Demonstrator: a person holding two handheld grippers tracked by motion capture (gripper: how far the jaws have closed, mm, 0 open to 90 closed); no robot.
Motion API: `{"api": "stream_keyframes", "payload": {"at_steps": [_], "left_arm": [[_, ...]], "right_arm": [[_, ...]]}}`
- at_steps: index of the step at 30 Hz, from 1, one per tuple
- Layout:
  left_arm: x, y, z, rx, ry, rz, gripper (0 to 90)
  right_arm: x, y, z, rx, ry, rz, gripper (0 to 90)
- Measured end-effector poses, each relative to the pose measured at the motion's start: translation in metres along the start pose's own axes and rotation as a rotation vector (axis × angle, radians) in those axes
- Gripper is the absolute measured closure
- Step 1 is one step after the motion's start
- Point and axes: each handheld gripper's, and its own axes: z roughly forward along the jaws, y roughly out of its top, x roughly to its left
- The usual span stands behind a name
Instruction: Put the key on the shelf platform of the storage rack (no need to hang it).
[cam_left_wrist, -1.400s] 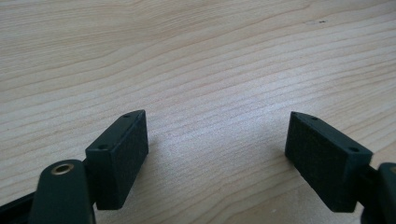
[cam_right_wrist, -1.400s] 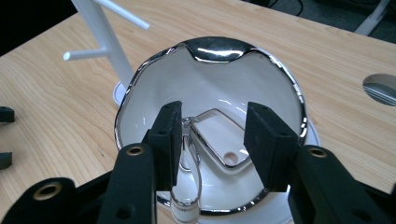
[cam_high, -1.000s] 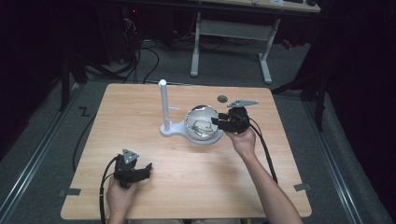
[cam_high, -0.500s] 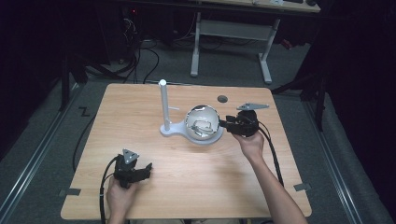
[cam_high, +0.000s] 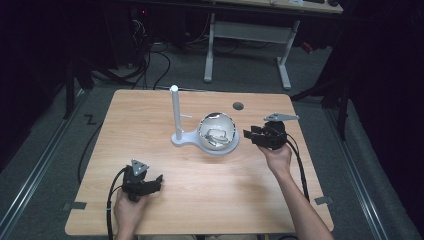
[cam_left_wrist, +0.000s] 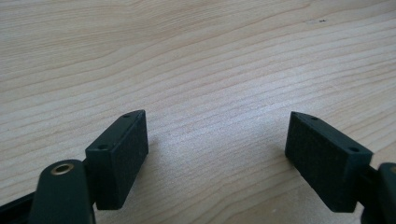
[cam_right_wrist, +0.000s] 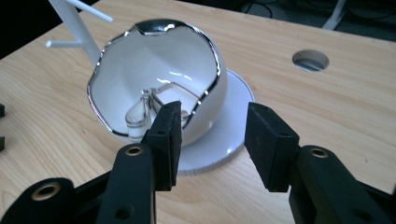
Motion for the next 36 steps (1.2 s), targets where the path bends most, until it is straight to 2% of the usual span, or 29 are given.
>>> {"api": "stream_keyframes", "payload": {"at_steps": [4,10,17,25,29,36], "left_arm": [[0.0,0.0,0.0,0.0,0.0,0.0,21.6],[0.0,0.0,0.0,-0.001,0.0,-0.001,21.6],[0.0,0.0,0.0,-0.002,0.0,-0.001,21.6],[0.0,0.0,0.0,0.001,-0.001,0.001,21.6],[0.0,0.0,0.0,-0.002,0.0,0.0,21.6],[0.0,0.0,0.0,0.0,-0.001,0.001,21.6]], "right_arm": [[-0.002,-0.003,-0.007,0.007,-0.01,-0.007,56.5],[0.006,-0.006,-0.014,0.037,-0.058,-0.097,56.1],[0.001,-0.011,-0.02,0.01,-0.048,-0.053,56.3],[-0.004,-0.023,-0.031,0.005,-0.056,-0.026,56.3],[-0.004,-0.027,-0.039,-0.004,-0.061,-0.036,56.3],[-0.005,-0.037,-0.048,-0.012,-0.063,-0.02,56.2]]}}
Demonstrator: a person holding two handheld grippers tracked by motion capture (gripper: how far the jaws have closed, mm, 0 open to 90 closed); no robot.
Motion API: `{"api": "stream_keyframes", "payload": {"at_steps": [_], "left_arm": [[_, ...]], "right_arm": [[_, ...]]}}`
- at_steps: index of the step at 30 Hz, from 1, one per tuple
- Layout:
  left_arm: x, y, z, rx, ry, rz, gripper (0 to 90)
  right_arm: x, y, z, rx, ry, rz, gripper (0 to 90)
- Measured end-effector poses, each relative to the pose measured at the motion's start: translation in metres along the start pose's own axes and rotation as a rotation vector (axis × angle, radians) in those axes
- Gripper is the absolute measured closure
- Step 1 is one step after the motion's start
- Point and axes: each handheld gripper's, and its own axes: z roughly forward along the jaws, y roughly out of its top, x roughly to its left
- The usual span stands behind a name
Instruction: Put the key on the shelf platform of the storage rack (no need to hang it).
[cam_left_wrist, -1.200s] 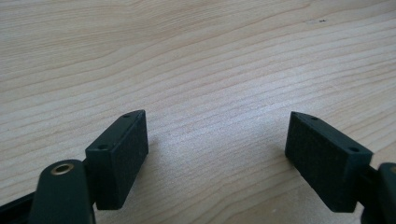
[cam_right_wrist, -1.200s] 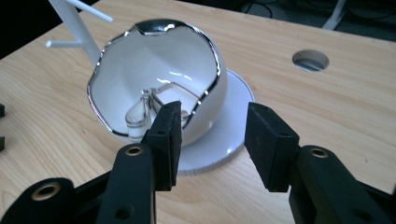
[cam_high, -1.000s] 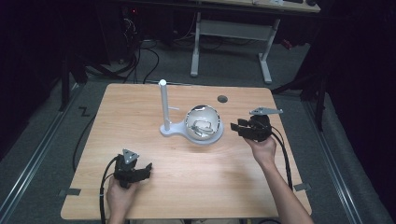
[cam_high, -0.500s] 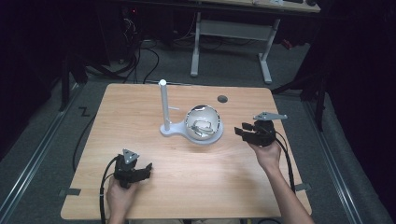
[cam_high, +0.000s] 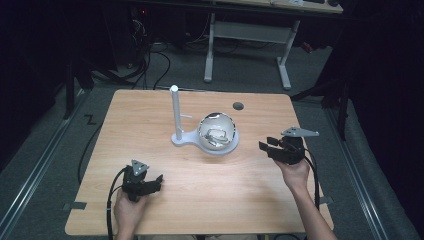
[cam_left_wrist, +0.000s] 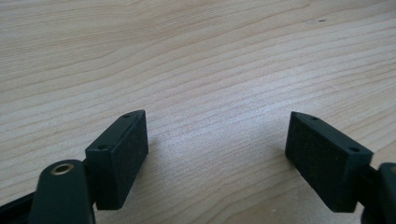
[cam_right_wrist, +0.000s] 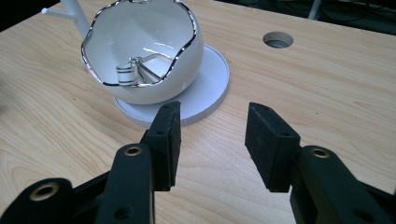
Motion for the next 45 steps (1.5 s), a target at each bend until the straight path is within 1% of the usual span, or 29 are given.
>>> {"api": "stream_keyframes", "payload": {"at_steps": [4,10,13,16,17,26,33,39,43,45], "left_arm": [[0.0,0.0,0.0,-0.001,0.0,-0.001,21.5],[0.0,0.0,0.0,0.0,0.0,0.0,21.6],[0.0,0.0,0.0,-0.001,0.001,0.002,21.5],[0.0,0.0,0.0,-0.001,0.0,0.002,21.5],[0.0,0.0,0.0,-0.001,0.0,0.002,21.5],[0.0,0.0,0.0,-0.001,0.0,0.002,21.5],[0.0,0.0,0.0,-0.001,0.001,0.003,21.5],[0.0,0.0,0.0,-0.001,0.001,0.003,21.5],[0.0,0.0,0.0,-0.001,0.001,0.003,21.5],[0.0,0.0,0.0,-0.001,0.001,0.003,21.5]], "right_arm": [[-0.001,-0.005,-0.006,-0.016,0.001,0.003,56.2],[-0.004,-0.015,-0.013,-0.026,0.01,0.027,56.1],[-0.003,-0.02,-0.017,-0.031,0.009,0.038,56.1],[-0.001,-0.025,-0.021,-0.036,0.009,0.03,56.2],[-0.001,-0.027,-0.022,-0.038,0.01,0.035,56.1],[0.001,-0.037,-0.026,-0.043,0.019,0.048,56.2],[0.004,-0.045,-0.026,-0.038,0.03,0.045,56.2],[0.01,-0.049,-0.018,-0.019,0.048,0.031,56.2],[0.013,-0.053,-0.013,-0.013,0.06,0.03,56.2],[0.015,-0.055,-0.012,-0.014,0.068,0.039,56.2]]}}
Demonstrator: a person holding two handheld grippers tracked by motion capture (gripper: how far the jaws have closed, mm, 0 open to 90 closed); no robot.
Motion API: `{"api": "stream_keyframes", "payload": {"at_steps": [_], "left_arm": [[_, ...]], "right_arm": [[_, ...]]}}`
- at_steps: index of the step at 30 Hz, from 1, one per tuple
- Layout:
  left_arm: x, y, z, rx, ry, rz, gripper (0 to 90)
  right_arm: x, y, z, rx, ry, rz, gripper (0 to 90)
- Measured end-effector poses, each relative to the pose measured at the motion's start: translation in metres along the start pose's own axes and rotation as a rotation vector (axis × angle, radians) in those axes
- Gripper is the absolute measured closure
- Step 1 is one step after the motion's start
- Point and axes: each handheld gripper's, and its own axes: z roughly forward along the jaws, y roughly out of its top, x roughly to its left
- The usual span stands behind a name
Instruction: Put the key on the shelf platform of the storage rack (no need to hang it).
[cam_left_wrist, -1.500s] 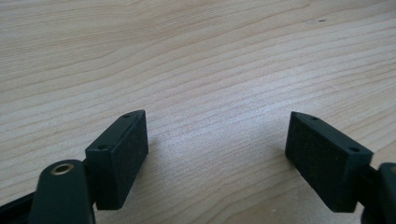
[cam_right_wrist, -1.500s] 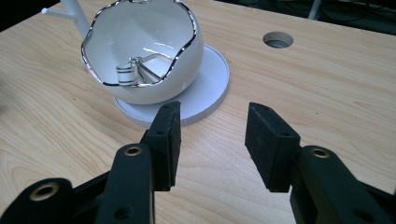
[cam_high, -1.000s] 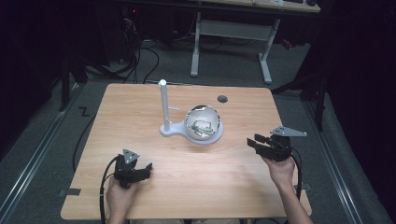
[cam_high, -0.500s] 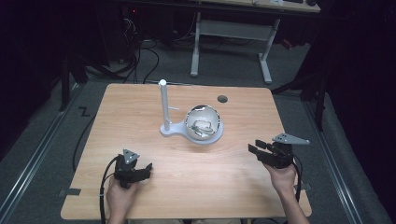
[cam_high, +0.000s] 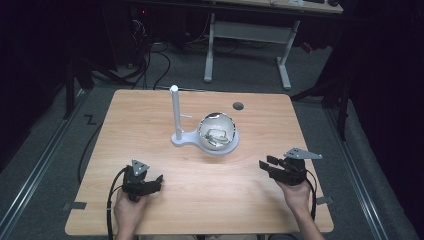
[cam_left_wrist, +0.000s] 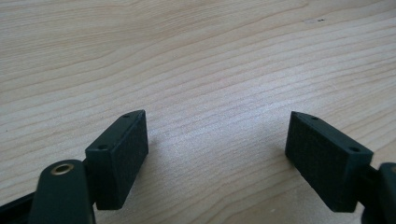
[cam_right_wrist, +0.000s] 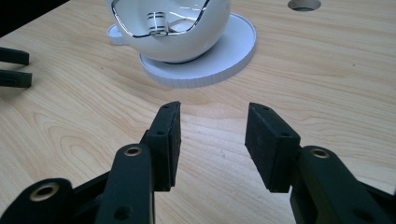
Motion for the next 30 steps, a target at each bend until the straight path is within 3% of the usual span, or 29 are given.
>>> {"api": "stream_keyframes", "payload": {"at_steps": [30], "left_arm": [[0.0,0.0,0.0,0.0,0.001,-0.001,21.6]], "right_arm": [[0.006,-0.033,0.02,0.034,0.02,0.032,51.3]]}}
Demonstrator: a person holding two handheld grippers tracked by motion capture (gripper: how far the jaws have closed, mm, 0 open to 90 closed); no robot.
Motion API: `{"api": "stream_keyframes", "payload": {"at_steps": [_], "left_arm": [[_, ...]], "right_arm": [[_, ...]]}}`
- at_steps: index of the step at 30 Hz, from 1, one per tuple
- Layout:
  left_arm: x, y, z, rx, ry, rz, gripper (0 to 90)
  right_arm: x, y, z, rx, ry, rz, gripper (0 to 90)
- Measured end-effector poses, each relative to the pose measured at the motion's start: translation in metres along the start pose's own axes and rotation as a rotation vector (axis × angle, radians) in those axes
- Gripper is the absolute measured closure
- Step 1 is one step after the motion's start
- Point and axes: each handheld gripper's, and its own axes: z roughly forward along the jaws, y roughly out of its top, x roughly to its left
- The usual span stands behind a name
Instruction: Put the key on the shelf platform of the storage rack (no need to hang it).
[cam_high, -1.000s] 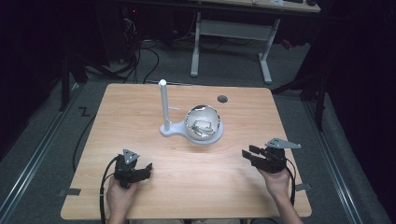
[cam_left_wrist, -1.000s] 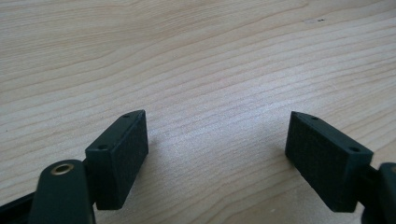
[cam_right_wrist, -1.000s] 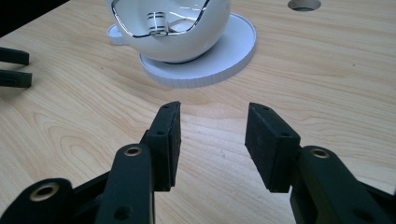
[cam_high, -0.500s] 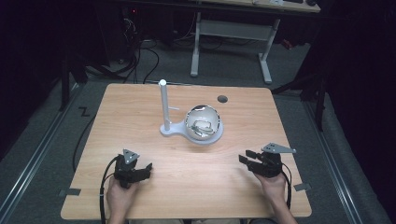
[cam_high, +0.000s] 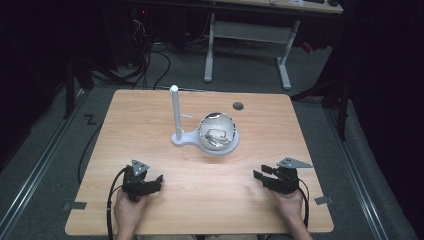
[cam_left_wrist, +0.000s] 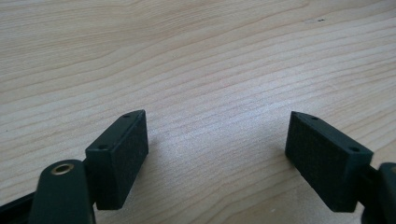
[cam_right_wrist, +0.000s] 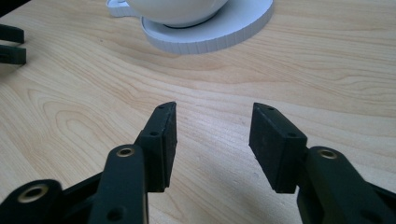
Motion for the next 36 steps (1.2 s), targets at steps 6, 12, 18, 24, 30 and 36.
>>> {"api": "stream_keyframes", "payload": {"at_steps": [6,12,18,24,30,36], "left_arm": [[0.0,0.0,0.0,0.0,0.0,0.0,21.6],[0.0,0.0,0.0,0.0,0.0,0.0,21.5],[0.0,0.0,0.0,0.0,0.0,0.0,21.5],[0.0,0.0,0.0,0.0,0.0,0.0,21.5],[0.0,0.0,0.0,0.0,0.0,0.0,21.5],[0.0,0.0,0.0,0.0,0.001,0.0,21.5]], "right_arm": [[0.001,-0.007,0.005,0.009,-0.003,-0.018,50.0],[0.004,-0.013,0.01,0.028,-0.016,-0.026,50.1],[0.006,-0.018,0.015,0.04,-0.017,-0.031,50.1],[0.008,-0.021,0.017,0.052,-0.029,-0.04,50.0],[0.01,-0.021,0.017,0.062,-0.044,-0.056,49.6],[0.015,-0.02,0.021,0.097,-0.077,-0.102,46.8]]}}
